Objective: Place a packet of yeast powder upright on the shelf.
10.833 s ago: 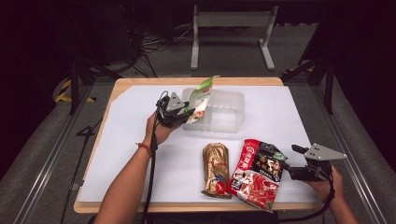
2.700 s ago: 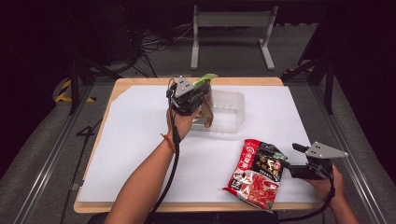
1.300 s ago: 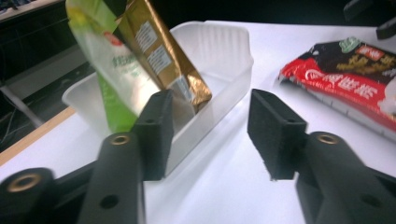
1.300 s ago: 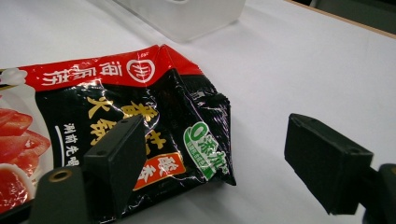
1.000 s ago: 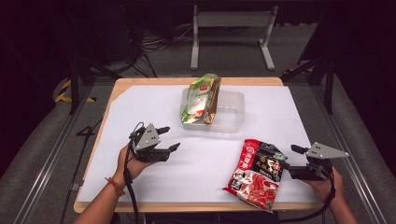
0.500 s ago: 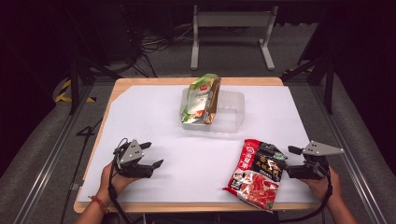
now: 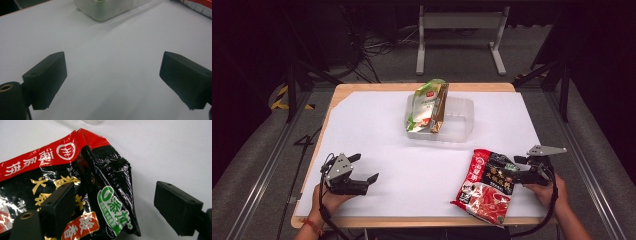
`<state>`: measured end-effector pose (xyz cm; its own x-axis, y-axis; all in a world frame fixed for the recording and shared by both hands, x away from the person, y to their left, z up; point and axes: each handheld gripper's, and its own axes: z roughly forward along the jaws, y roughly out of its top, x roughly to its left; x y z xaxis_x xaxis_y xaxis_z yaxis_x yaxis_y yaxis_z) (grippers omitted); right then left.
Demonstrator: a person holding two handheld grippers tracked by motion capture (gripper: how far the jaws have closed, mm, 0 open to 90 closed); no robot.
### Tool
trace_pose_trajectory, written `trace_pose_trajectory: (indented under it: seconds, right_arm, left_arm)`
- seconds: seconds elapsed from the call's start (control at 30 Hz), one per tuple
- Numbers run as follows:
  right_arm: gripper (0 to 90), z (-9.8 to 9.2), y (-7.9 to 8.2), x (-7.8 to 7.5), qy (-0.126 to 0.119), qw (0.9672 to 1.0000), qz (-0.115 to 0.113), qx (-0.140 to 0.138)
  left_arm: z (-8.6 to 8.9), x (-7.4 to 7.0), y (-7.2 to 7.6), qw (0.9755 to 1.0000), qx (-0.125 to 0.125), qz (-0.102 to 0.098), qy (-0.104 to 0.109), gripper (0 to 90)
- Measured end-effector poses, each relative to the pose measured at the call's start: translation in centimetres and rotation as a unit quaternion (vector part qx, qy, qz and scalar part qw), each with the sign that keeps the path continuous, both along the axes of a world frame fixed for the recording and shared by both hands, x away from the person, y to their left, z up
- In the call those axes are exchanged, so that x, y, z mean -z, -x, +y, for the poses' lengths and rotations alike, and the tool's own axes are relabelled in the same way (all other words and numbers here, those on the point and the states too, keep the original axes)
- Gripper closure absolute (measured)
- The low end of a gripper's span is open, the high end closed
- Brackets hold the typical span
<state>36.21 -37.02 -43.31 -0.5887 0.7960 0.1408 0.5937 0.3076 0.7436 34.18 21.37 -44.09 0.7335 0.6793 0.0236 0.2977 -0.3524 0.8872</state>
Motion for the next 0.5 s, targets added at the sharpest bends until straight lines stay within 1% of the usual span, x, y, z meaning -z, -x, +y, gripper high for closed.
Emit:
trace_pose_trajectory:
  seconds: [0.03, 0.1, 0.2, 0.23, 0.27, 0.33, 0.4, 0.43, 0.47, 0.5]
  right_arm:
    - [18.2, 0.1, -0.1, 0.0, -0.006, 1.0000, 0.006, -0.003]
    - [18.2, 0.3, -0.4, 0.1, -0.007, 0.9998, 0.015, -0.008]
    - [18.1, 0.6, -0.6, 0.2, -0.007, 0.9996, 0.025, -0.014]
    - [18.1, 0.7, -0.7, 0.2, -0.011, 0.9992, 0.032, -0.019]
    - [17.6, 0.8, -0.9, 0.3, -0.018, 0.9985, 0.045, -0.024]
    - [18.8, 0.9, -1.0, 0.3, -0.025, 0.9983, 0.047, -0.022]
    - [24.2, 0.9, -1.1, 0.3, -0.029, 0.9983, 0.047, -0.016]
    - [24.2, 0.9, -1.1, 0.3, -0.029, 0.9983, 0.047, -0.016]
    - [26.9, 0.9, -1.1, 0.3, -0.029, 0.9983, 0.047, -0.019]
    - [30.3, 1.2, -1.0, 0.3, -0.019, 0.9987, 0.042, -0.023]
  left_arm:
    - [0.0, 0.0, 0.0, 1.0000, -0.002, -0.003, 0.000, 6.9]
    - [0.1, 0.0, 0.0, 1.0000, -0.003, 0.000, 0.005, 4.9]
    - [0.0, 0.0, 0.1, 1.0000, -0.005, 0.002, 0.001, 3.5]
    - [0.0, 0.0, 0.0, 1.0000, -0.003, -0.002, 0.002, 3.5]
    - [0.0, 0.0, 0.0, 1.0000, -0.004, -0.001, 0.000, 3.5]
    - [0.0, 0.0, -0.1, 1.0000, -0.006, -0.002, 0.000, 3.5]
    - [0.0, 0.0, -0.2, 1.0000, -0.004, -0.001, -0.001, 3.5]
    - [0.0, 0.0, -0.2, 1.0000, -0.004, -0.001, -0.001, 3.5]
    - [-0.1, 0.0, -0.3, 1.0000, -0.003, -0.001, -0.002, 3.5]
    - [-0.2, 0.0, -0.3, 1.0000, -0.003, -0.001, -0.004, 3.6]
